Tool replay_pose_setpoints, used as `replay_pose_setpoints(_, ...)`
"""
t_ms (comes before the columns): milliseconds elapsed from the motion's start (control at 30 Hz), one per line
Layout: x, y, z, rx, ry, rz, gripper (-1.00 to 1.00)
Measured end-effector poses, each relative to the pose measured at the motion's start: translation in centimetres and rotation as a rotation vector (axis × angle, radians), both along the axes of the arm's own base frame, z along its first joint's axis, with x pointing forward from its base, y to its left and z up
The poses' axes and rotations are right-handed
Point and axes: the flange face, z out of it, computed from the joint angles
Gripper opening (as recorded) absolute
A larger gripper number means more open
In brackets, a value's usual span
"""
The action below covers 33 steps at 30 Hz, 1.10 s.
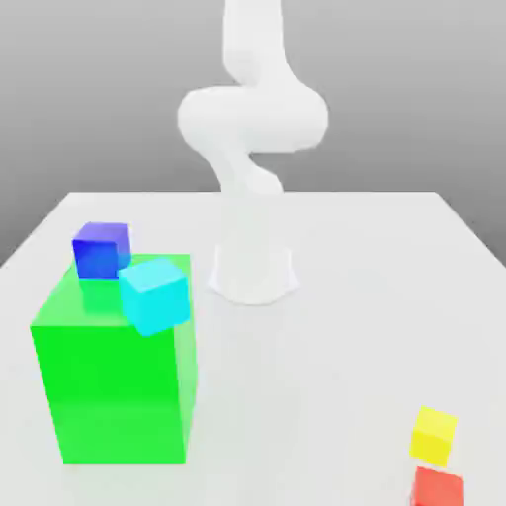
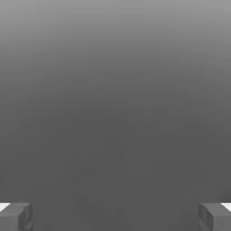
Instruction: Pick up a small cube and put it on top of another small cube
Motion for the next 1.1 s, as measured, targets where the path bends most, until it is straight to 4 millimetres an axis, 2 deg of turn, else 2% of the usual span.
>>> replay_pose_setpoints(133,4.9,2.1,-5.1,-0.054,0.096,0.149,0.0)
replay_pose_setpoints(267,8.8,4.7,-10.7,-0.108,0.183,0.294,0.0)
replay_pose_setpoints(400,11.9,7.6,-16.9,-0.164,0.267,0.439,0.0)
replay_pose_setpoints(533,13.9,10.6,-23.4,-0.224,0.348,0.584,0.0)
replay_pose_setpoints(700,14.8,14.9,-32.1,-0.307,0.444,0.778,0.0)
replay_pose_setpoints(833,14.7,16.9,-39.2,-0.372,0.521,0.916,0.0)
replay_pose_setpoints(967,13.5,18.9,-46.3,-0.444,0.596,1.063,0.0)
replay_pose_setpoints(1100,13.1,19.6,-52.6,-0.47,0.622,1.115,0.0)
